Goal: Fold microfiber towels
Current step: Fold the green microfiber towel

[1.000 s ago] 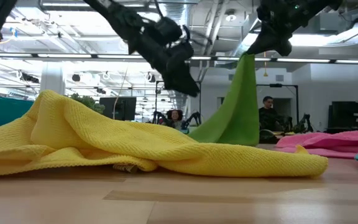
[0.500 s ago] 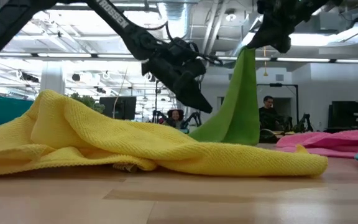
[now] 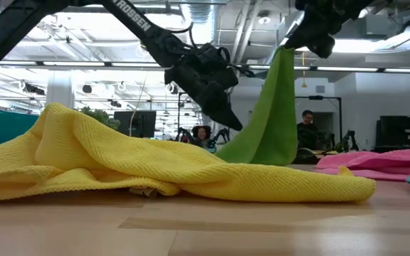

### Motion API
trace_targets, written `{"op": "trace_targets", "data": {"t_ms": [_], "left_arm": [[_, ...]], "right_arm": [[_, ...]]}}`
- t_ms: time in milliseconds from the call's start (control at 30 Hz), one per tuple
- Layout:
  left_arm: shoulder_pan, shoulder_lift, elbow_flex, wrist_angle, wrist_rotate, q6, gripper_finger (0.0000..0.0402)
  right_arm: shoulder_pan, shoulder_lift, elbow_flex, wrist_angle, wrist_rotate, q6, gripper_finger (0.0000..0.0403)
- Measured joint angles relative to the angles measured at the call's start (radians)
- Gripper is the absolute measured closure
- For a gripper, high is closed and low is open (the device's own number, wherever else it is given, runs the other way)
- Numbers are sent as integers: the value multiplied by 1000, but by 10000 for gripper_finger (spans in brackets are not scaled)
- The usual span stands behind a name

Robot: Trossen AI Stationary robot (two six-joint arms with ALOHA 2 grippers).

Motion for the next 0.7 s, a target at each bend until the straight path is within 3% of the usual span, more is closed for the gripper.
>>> {"op": "trace_targets", "data": {"t_ms": [500, 700], "left_arm": [[-28, 0, 0, 0, -52, 9, 191], [-40, 0, 0, -27, 26, 16, 191]], "right_arm": [[131, 0, 0, 8, 0, 86, 382], [181, 0, 0, 9, 1, 109, 386]]}}
